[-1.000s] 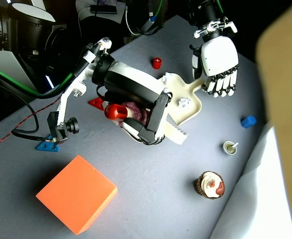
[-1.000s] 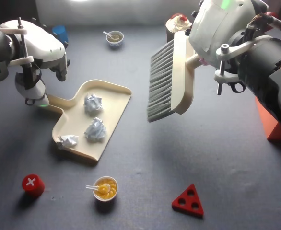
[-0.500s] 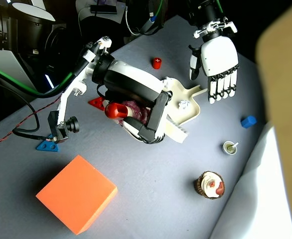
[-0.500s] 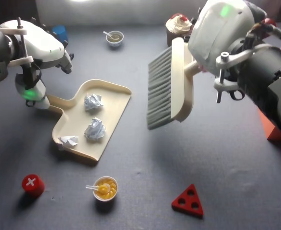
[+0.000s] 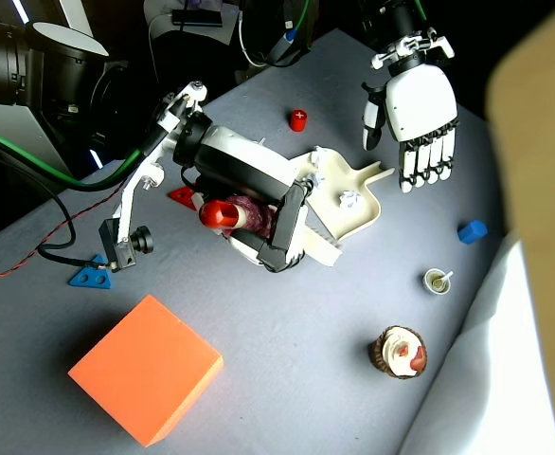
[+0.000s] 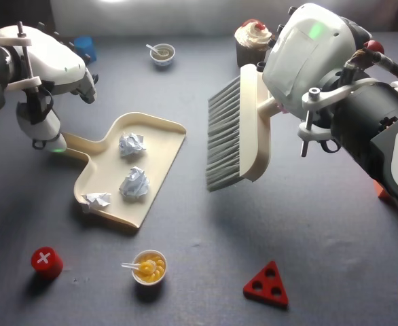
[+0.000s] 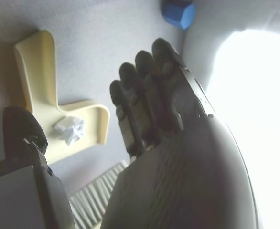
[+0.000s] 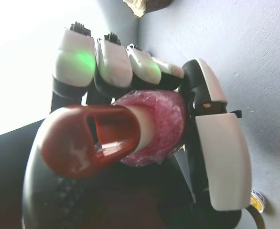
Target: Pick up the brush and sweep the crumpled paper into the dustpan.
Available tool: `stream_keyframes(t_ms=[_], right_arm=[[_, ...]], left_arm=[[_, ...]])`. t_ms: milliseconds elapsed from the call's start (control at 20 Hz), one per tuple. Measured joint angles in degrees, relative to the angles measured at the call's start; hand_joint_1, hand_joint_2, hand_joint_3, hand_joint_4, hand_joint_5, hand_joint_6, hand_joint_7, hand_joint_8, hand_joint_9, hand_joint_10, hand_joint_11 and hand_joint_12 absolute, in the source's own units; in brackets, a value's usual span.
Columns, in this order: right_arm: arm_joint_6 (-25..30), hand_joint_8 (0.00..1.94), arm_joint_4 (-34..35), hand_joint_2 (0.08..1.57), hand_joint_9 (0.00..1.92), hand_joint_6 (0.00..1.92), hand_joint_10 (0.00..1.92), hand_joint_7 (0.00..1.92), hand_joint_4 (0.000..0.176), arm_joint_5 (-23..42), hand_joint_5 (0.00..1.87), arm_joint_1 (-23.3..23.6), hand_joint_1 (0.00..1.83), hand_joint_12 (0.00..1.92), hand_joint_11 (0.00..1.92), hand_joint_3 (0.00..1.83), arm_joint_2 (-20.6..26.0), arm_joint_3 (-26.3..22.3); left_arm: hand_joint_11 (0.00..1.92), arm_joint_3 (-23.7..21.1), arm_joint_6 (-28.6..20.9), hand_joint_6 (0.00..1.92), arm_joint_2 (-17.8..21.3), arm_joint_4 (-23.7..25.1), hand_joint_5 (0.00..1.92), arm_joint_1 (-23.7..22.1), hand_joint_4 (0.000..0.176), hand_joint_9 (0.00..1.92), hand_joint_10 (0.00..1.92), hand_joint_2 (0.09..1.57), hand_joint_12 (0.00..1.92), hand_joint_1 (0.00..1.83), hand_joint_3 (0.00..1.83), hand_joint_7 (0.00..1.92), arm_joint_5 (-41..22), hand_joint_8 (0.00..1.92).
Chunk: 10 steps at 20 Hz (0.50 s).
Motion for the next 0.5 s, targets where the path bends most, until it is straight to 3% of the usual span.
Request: stream_keyframes(t_ms=[250, 500], right_arm=[[4.3, 1.94, -1.1, 1.23, 1.25, 1.92, 1.92, 1.15, 0.0, -1.5, 0.95, -2.4, 0.78, 1.92, 1.32, 0.0, -0.4, -0.5], [5.4, 1.94, -1.4, 1.16, 1.11, 1.92, 1.92, 1.05, 0.011, -2.4, 0.93, -3.2, 0.8, 1.92, 1.13, 0.0, -0.5, -1.6]], left_arm=[[0.38, 0.0, 0.9, 0.01, 0.5, 0.0, 0.62, -0.8, 0.0, 0.51, 0.0, 0.97, 0.0, 0.97, 0.01, 0.59, 0.5, 0.01], [0.38, 0.0, 1.9, 0.01, 0.6, -0.1, 0.63, -1.6, 0.0, 0.49, 0.0, 0.99, 0.0, 0.95, 0.01, 0.58, 1.1, 0.0]])
